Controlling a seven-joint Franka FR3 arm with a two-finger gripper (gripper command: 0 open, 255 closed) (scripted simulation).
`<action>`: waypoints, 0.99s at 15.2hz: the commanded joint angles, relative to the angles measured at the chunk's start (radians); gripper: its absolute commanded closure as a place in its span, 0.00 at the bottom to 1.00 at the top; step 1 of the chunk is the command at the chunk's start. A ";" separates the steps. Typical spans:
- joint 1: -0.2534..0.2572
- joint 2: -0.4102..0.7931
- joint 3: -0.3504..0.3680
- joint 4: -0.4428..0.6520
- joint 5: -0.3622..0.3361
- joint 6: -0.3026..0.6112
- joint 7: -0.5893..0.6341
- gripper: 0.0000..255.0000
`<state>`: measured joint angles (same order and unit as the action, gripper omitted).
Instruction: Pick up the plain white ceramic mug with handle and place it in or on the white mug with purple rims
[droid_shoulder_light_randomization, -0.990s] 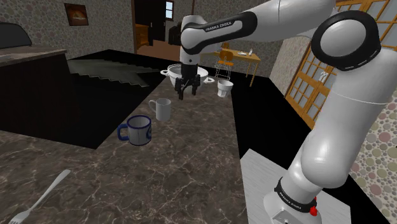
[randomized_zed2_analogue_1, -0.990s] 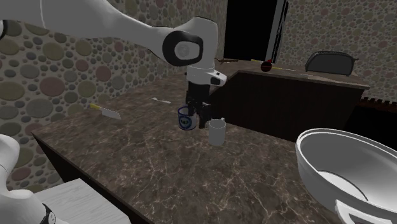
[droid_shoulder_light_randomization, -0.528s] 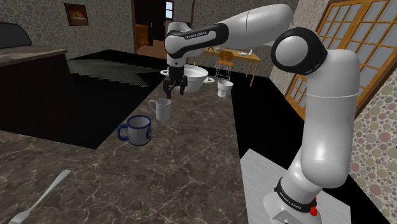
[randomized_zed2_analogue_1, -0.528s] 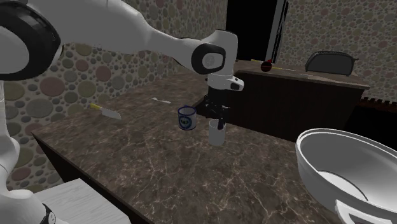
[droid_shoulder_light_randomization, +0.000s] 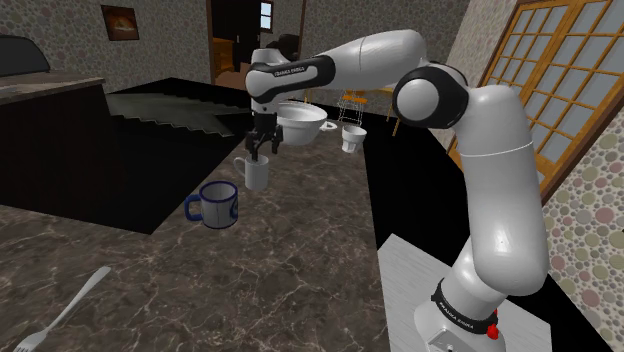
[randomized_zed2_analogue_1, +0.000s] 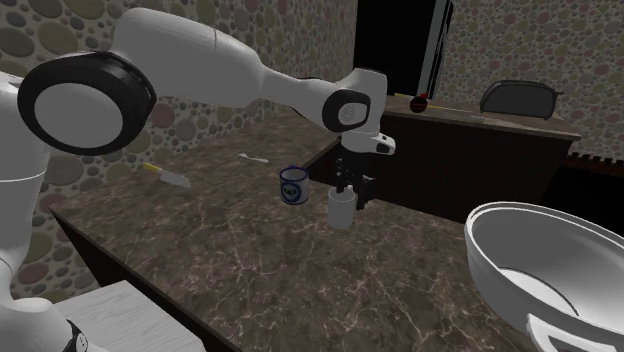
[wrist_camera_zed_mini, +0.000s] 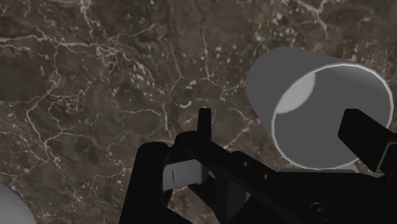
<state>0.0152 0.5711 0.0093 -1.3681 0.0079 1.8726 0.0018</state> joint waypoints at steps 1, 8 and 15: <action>0.000 0.008 0.000 -0.015 0.000 0.023 -0.001 0.00; 0.000 0.012 0.000 -0.030 0.000 0.042 -0.001 0.00; 0.000 0.012 0.000 -0.030 0.000 0.042 -0.001 1.00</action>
<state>0.0151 0.5826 0.0092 -1.3983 0.0079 1.9150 0.0011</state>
